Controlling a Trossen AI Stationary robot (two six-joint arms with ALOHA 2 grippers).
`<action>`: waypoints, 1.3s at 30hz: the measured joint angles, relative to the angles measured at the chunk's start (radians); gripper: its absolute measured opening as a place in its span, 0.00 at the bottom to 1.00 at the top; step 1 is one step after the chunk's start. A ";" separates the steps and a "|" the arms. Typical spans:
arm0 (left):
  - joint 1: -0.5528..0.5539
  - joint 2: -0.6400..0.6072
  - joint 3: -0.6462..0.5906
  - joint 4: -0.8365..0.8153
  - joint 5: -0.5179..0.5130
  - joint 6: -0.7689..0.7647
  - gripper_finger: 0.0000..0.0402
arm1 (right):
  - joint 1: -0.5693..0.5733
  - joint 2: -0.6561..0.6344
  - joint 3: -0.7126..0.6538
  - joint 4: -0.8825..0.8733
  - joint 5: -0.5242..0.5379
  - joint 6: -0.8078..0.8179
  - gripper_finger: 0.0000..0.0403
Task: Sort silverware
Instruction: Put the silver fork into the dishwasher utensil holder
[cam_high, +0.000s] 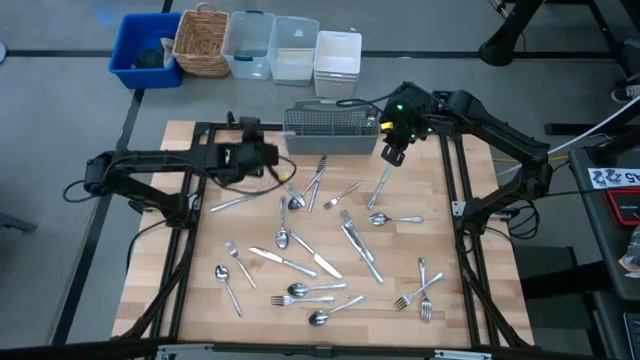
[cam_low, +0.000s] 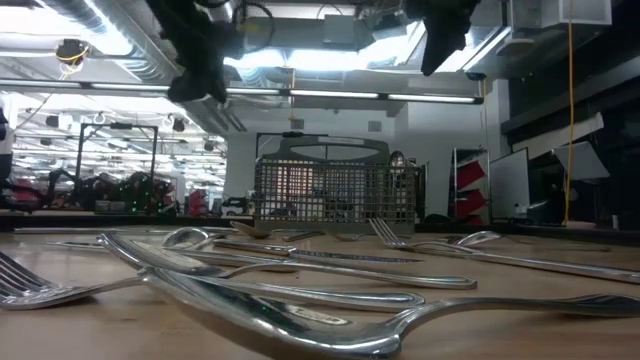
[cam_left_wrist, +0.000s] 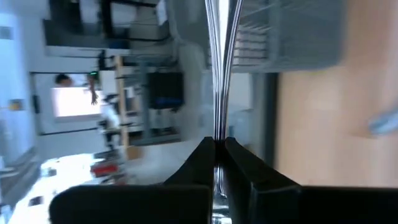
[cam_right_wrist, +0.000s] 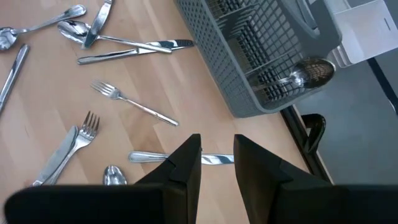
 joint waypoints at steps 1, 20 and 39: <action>0.024 0.003 0.000 0.051 -0.002 0.056 0.01 | 0.000 0.000 0.000 0.000 0.000 0.000 0.23; 0.295 0.265 0.000 0.554 0.054 1.012 0.03 | 0.000 0.001 0.000 0.002 -0.003 0.000 0.23; 0.286 0.366 0.000 0.615 0.220 1.166 0.04 | 0.000 0.001 0.000 0.002 -0.011 0.000 0.23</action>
